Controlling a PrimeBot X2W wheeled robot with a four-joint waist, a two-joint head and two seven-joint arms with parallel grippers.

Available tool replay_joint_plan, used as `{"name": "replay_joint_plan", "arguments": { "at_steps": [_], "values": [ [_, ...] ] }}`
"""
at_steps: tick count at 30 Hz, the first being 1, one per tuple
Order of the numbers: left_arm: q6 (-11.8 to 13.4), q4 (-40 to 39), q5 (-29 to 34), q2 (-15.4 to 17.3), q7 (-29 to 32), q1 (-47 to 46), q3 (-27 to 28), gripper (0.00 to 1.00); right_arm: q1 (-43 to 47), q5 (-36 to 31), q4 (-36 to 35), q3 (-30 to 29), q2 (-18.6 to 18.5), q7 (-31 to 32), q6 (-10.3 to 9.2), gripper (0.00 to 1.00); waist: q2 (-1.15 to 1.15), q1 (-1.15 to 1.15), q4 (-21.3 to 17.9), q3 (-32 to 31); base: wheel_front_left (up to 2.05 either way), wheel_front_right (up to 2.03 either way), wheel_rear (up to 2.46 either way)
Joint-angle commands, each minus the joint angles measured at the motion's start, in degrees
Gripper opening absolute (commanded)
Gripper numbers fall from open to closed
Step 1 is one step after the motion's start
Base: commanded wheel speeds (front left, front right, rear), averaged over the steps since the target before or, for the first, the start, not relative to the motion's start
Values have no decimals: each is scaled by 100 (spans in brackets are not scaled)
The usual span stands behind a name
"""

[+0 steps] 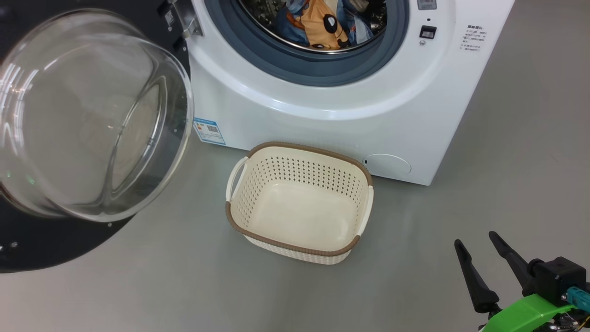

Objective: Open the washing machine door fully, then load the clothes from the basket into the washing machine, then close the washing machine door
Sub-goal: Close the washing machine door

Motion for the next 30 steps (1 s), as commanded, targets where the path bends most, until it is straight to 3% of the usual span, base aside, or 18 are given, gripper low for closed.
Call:
{"name": "replay_joint_plan", "arguments": {
  "at_steps": [1,12,30],
  "values": [
    [-80,-101,-12,226,162,-99,-16,0,-217,75,-173,110,-115,3,25,100,0,0,12,-8,0,0,0],
    [-136,-470,-341,83,1033,104,-98,0,-189,78,-169,108,-98,31,25,100,0,0,117,-24,0,0,0],
    [-139,-2214,-1171,-334,2685,997,-281,0,-150,103,-131,147,-72,89,25,100,0,0,261,-36,0,0,0]
  ]
}}
